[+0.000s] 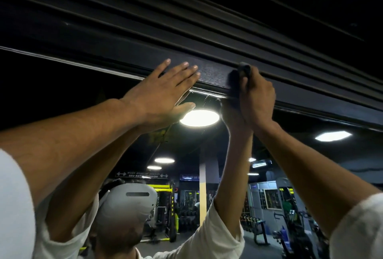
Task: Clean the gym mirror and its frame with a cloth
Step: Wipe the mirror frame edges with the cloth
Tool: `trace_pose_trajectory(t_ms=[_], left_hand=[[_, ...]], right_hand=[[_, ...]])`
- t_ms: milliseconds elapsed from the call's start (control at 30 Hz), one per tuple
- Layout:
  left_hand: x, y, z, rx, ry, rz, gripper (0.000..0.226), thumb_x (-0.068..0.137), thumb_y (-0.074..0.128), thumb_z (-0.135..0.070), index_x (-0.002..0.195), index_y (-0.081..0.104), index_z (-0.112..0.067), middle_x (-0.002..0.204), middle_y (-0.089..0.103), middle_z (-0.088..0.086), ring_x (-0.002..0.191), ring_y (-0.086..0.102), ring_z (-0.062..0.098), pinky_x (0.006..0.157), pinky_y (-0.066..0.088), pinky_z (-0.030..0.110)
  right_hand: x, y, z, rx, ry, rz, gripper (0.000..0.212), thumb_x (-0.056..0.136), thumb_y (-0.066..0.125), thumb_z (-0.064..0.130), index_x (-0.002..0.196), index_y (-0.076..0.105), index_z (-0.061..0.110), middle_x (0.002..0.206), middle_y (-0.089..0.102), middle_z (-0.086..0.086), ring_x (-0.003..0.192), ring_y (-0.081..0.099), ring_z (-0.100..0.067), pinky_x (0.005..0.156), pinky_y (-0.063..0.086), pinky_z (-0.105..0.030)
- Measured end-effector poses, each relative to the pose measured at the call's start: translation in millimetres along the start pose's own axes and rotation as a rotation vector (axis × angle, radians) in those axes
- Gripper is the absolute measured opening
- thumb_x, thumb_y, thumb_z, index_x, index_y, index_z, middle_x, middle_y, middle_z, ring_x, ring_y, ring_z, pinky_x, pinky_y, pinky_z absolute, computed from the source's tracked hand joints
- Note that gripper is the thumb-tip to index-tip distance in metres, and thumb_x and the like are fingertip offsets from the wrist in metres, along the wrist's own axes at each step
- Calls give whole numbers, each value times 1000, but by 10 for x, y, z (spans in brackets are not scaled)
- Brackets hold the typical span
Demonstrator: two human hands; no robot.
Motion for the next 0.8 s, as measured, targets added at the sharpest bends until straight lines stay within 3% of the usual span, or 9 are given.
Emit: trace_pose_trajectory(t_ms=[100, 200, 300, 433, 600, 733, 800], left_hand=[[-7, -8, 9, -16, 7, 19, 86, 99, 7, -71, 170, -10, -26, 177, -15, -6, 161, -20, 7, 132, -11, 45], [-99, -51, 119, -33, 39, 55, 87, 95, 2, -73, 168, -11, -29, 177, -16, -9, 160, -21, 5, 133, -11, 43], [-333, -175, 520, -13, 19, 50, 86, 95, 2, -74, 168, -11, -31, 176, -15, -11, 160, -19, 3, 133, -8, 44], [-710, -343, 1115, 61, -2, 60, 86, 95, 2, -77, 167, -13, -33, 175, -16, -12, 159, -19, 2, 133, -9, 42], [-1085, -453, 1517, 86, 17, 49, 85, 96, 2, -76, 168, -11, -31, 176, -14, -11, 161, -17, 4, 132, -9, 39], [-1265, -504, 1689, 60, 0, -9, 84, 100, 8, -71, 171, -1, -26, 178, -4, -8, 163, -11, 6, 133, -7, 40], [-1331, -530, 1754, 24, -15, -15, 86, 98, 8, -70, 171, 2, -25, 179, -2, -7, 163, -10, 6, 132, -7, 39]], right_hand=[[-168, 249, 552, 46, -215, 136, 45, 108, 45, 29, 147, 56, 11, 149, 58, -18, 136, 56, -34, 112, 42, -41], [-126, 307, 567, 36, -141, 113, 47, 110, 44, 27, 152, 50, 10, 160, 48, -17, 151, 40, -33, 125, 32, -51], [-150, 366, 640, 91, 0, 53, 45, 110, 46, 22, 153, 49, 10, 162, 46, -13, 155, 34, -30, 127, 27, -50], [-296, 599, 1346, 158, -146, 149, 47, 113, 42, 30, 158, 45, 16, 167, 38, -8, 159, 23, -24, 132, 12, -41], [-276, 745, 1694, 142, -70, 119, 51, 111, 37, 35, 160, 39, 19, 170, 34, -5, 161, 17, -25, 131, 12, -50], [-360, 934, 2247, 161, -200, 206, 51, 112, 38, 37, 161, 40, 22, 171, 30, -1, 162, 15, -20, 131, 8, -42], [-339, 940, 2353, 159, -161, 172, 49, 113, 39, 36, 159, 43, 21, 170, 34, -2, 161, 19, -21, 131, 12, -46]])
Point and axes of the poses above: each hand's wrist, its own x-axis towards the middle knuckle, its own y-axis out of the palm, z = x × y, the point moved 10 cm from there along x, towards the middle knuckle
